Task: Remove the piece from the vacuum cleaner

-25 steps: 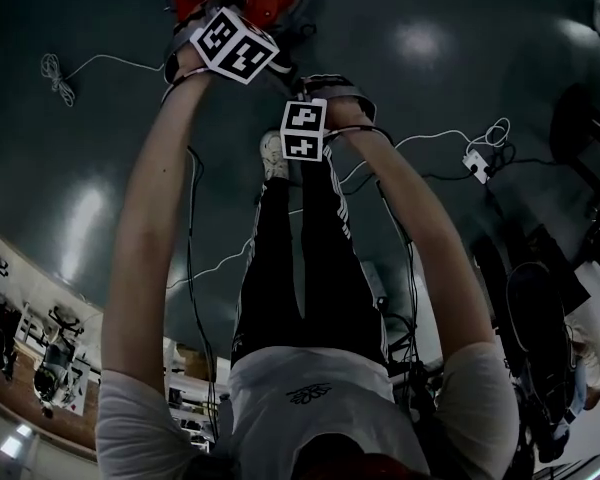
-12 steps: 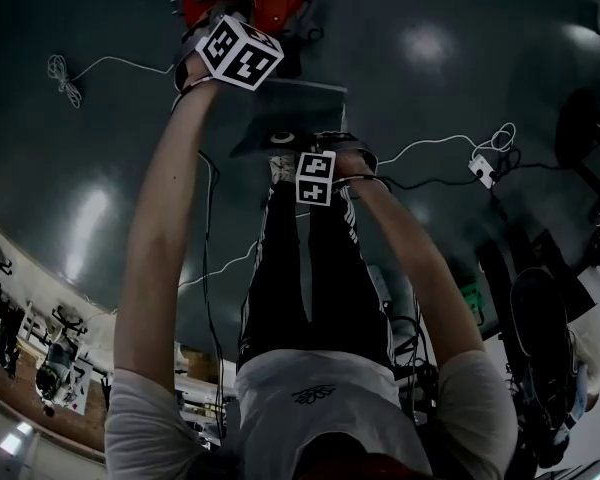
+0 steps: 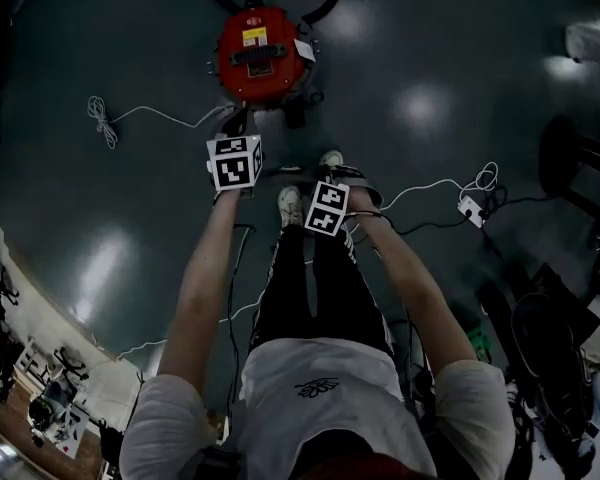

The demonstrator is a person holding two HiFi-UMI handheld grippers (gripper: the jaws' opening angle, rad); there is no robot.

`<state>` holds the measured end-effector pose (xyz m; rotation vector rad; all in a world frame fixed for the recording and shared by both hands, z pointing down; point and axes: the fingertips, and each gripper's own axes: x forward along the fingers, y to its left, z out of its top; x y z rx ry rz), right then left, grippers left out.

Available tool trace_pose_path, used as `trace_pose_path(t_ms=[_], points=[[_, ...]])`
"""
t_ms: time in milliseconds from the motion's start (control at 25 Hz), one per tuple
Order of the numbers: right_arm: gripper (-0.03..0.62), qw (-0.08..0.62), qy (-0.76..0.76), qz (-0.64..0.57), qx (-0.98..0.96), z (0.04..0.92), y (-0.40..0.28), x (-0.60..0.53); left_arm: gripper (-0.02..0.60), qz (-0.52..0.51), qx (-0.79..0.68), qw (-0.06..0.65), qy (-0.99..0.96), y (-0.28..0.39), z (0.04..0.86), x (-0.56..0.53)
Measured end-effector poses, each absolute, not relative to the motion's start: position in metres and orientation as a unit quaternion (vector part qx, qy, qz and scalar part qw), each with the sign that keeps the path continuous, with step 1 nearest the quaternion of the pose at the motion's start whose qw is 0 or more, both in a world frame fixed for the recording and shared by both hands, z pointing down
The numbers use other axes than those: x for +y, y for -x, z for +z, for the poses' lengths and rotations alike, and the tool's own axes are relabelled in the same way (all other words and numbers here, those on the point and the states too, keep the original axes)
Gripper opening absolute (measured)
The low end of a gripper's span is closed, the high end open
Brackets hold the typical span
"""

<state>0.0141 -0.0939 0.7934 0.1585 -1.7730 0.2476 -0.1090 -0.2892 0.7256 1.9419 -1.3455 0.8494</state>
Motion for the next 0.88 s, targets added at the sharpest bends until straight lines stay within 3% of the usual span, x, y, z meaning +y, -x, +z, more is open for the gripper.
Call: trace_pose_path(t_ms=[120, 520, 880], points=[[0.025, 0.603, -0.137, 0.096, -0.78, 0.722, -0.013, -0.123, 0.002, 0.239, -0.551, 0.324, -0.731, 0.123, 0.641, -0.267], [0.025, 0.471, -0.378, 0.018, -0.797, 0.484, -0.013, -0.208, 0.002, 0.074, -0.572, 0.21, -0.79, 0.112, 0.408, -0.238], [0.025, 0.279, -0.517, -0.046, -0.808, 0.3, -0.018, -0.219, 0.002, -0.052, -0.577, 0.075, -0.812, 0.116, 0.234, -0.217]])
